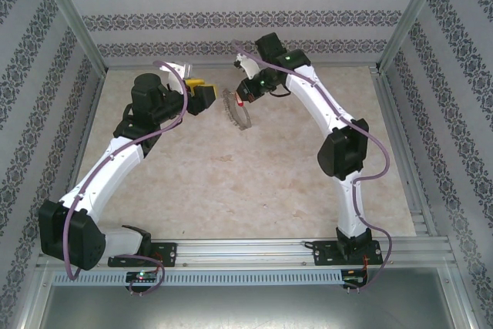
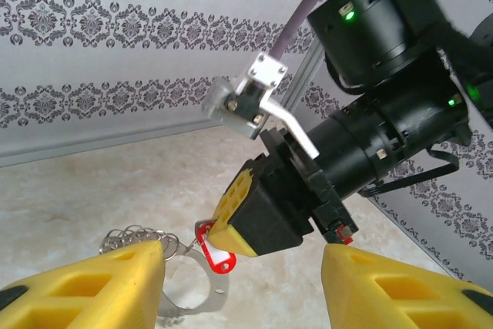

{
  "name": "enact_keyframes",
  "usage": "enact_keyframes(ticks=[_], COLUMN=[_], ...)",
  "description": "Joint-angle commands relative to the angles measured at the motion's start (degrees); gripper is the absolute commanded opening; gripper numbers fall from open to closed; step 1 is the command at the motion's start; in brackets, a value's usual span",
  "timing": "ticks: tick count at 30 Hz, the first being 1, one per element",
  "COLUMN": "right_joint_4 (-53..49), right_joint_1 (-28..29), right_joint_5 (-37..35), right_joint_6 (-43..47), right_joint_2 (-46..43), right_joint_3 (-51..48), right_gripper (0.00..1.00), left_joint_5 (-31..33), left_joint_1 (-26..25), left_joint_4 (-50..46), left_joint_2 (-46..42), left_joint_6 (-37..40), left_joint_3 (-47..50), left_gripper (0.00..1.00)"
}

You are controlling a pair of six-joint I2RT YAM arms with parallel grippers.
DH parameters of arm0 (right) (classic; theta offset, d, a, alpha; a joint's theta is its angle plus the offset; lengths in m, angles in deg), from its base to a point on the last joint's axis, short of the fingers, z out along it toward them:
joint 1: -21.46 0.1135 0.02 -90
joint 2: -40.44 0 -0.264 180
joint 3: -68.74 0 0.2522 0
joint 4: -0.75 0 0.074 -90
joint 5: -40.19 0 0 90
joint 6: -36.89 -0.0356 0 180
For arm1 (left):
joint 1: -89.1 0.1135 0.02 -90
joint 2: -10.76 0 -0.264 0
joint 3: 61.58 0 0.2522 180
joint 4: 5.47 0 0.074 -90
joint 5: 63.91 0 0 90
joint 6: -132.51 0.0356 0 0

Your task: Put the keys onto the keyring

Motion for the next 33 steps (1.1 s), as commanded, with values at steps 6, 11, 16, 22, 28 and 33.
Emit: enact_keyframes(ticks=[6, 11, 16, 22, 28, 33], right_joint_4=[4.17, 5.01, 5.15, 4.57, 3.88, 6.20], right_joint_1=[-5.04, -6.69, -7.91, -9.29, -9.32, -8.75], right_joint_5=[0.45, 0.25, -0.59, -3.37, -6.54, -4.74], right_joint_6=[-2.04, -1.59, -0.81, 0.08, 0.28, -0.86], right_joint_2=[-2.87, -3.87, -4.65, -4.69, -4.64, -6.45], right_joint_3=[-9.67, -13.44, -17.08, -22.15, -26.51, -31.08], right_gripper=[0.00, 0.00, 0.00, 0.00, 0.00, 0.00], left_joint_5=[-1.37, -1.64, -2.34, -2.94, -3.40, -3.48], left_joint_1=[0.54, 0.52, 0.41, 0.41, 0.37, 0.31], left_joint_4=[1.71, 2.36, 3.05, 3.43, 3.51, 3.44], left_joint_2=[1.09, 1.38, 1.72, 1.98, 2.27, 2.39], left_joint_6=[-2.89, -3.39, -4.08, -4.36, -4.53, -4.45], left_joint_3=[0.28, 0.51, 0.58, 0.49, 0.46, 0.61], left_gripper=[0.56, 0.57, 0.57, 0.57, 0.57, 0.57])
